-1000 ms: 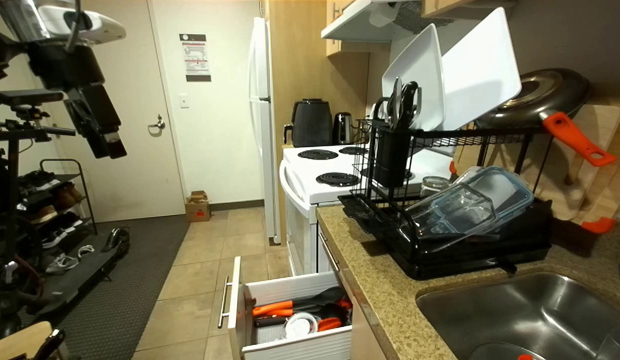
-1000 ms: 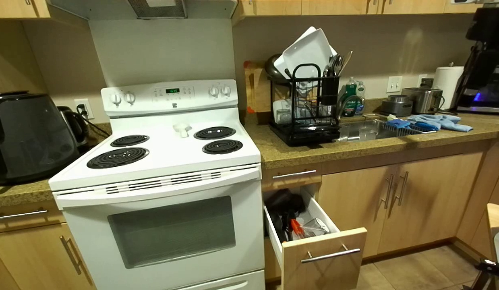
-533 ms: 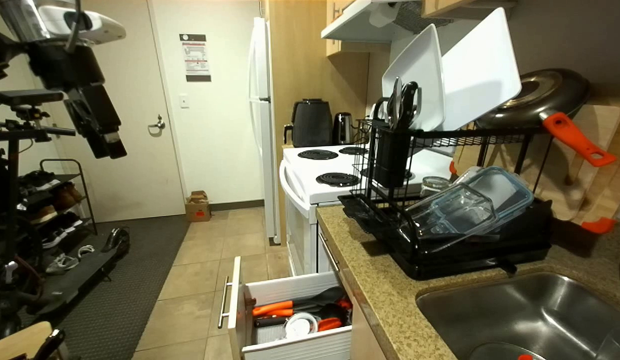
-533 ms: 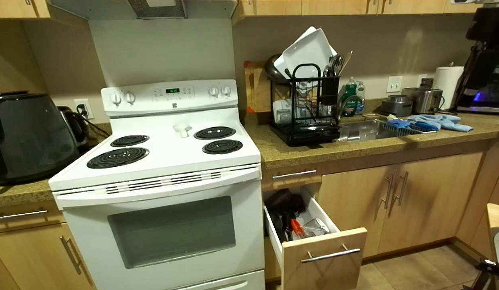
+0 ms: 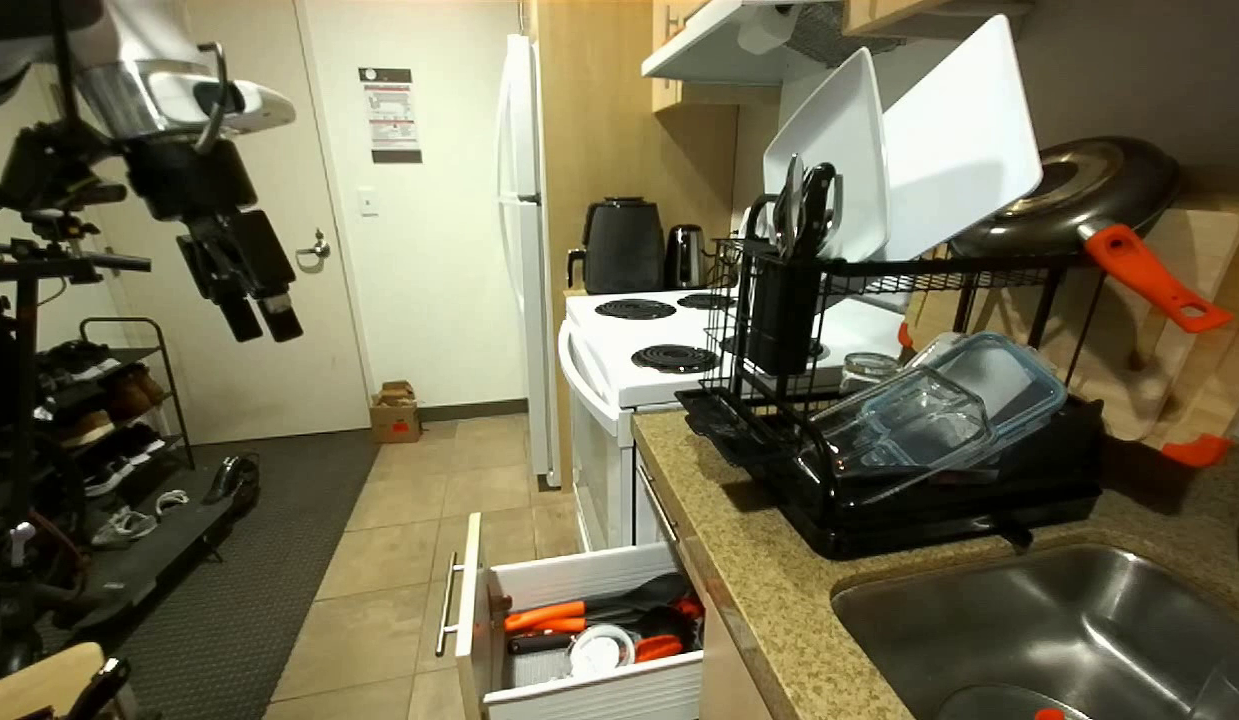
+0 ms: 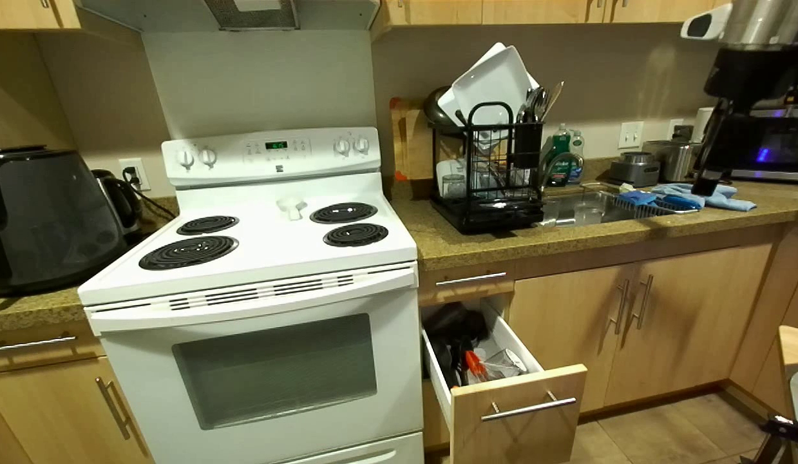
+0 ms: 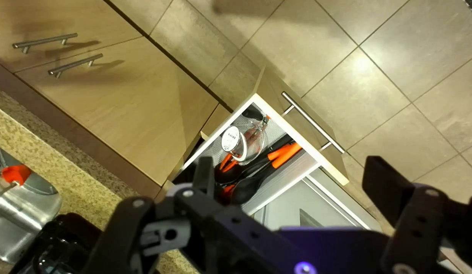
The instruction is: Close the open drawer
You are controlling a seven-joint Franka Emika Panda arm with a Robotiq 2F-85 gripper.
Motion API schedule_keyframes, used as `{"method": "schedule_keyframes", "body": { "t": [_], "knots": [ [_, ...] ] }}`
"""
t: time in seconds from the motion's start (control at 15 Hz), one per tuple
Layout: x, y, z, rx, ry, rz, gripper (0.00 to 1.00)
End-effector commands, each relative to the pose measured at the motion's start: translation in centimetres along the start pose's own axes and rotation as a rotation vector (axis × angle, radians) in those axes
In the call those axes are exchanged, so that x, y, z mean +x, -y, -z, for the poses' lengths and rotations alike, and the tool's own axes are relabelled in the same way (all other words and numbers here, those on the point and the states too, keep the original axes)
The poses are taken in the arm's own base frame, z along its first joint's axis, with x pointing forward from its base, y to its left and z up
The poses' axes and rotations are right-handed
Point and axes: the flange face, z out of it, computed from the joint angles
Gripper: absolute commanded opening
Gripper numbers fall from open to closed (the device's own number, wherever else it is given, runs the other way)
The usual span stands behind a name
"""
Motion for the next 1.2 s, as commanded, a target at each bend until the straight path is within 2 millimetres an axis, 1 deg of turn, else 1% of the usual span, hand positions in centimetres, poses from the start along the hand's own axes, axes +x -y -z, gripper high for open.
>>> {"method": "schedule_keyframes", "body": {
  "t": [0.0, 0.13, 0.27, 0.4, 0.47, 0.67, 0.93, 1.13],
  "knots": [
    [2.8, 3.0, -3.2, -0.009, -0.002, 0.09, 1.0],
    [4.0, 5.2, -5.1, -0.009, 0.004, 0.142, 1.0],
    [4.8, 7.4, -7.5, -0.014, 0.024, 0.197, 1.0],
    [5.3, 9.5, -10.4, -0.035, 0.057, 0.255, 1.0],
    [5.4, 10.3, -11.8, -0.049, 0.071, 0.284, 1.0],
    [5.9, 11.9, -15.1, -0.088, 0.105, 0.361, 1.0],
    [6.0, 13.9, -18.0, -0.146, 0.127, 0.457, 1.0],
    [5.4, 15.9, -19.8, -0.203, 0.133, 0.542, 1.0]
  ]
}}
